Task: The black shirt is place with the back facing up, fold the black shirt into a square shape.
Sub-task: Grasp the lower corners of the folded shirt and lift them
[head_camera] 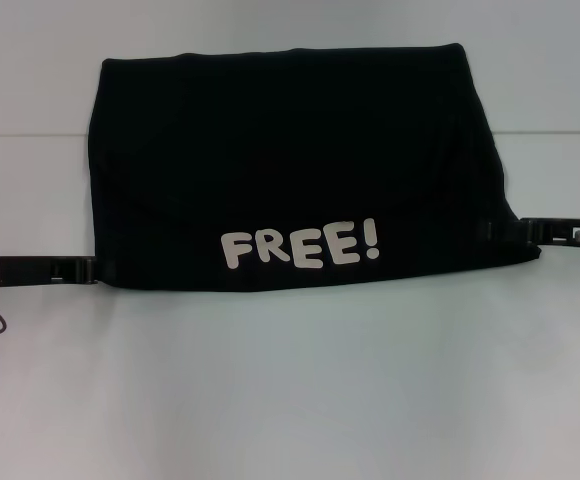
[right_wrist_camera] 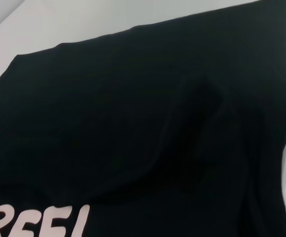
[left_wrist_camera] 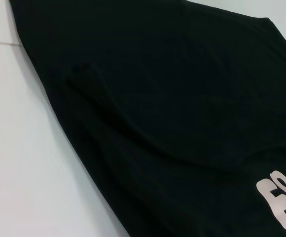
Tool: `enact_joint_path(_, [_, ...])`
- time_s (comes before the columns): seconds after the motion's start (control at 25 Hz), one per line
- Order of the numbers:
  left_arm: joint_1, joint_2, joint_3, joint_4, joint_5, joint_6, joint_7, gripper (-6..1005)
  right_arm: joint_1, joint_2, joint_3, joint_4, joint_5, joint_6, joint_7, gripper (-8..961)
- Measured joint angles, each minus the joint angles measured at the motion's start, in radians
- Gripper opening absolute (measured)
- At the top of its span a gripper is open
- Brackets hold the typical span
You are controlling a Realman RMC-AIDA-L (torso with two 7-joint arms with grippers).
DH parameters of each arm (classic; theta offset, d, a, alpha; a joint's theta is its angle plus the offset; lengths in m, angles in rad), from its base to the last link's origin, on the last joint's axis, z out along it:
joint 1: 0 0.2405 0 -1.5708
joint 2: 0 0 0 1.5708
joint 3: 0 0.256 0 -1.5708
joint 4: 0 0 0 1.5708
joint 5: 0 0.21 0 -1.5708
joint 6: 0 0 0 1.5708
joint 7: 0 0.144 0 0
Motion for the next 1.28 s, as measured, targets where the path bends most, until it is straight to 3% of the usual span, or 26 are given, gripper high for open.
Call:
enact_joint_path(0.84, [0.001,0.000,0.000,0.000,0.000,-0.005,0.005,6,-0.012,0.013,-0.028,0.007,0.000,0.045,0.000,690])
enact_joint_path(1.16, [0.004,-0.001,-0.001,0.000,0.000,-0.005,0.005,6,-0.030,0.005,-0.019,-0.001,0.004,0.006,-0.001,534])
enact_joint_path(1.28, [0.005,-0.002,-0.002,0.000,-0.001,-0.005,0.005,6,-0.036,0.003,-0.019,-0.001,0.004,0.005,0.000,426])
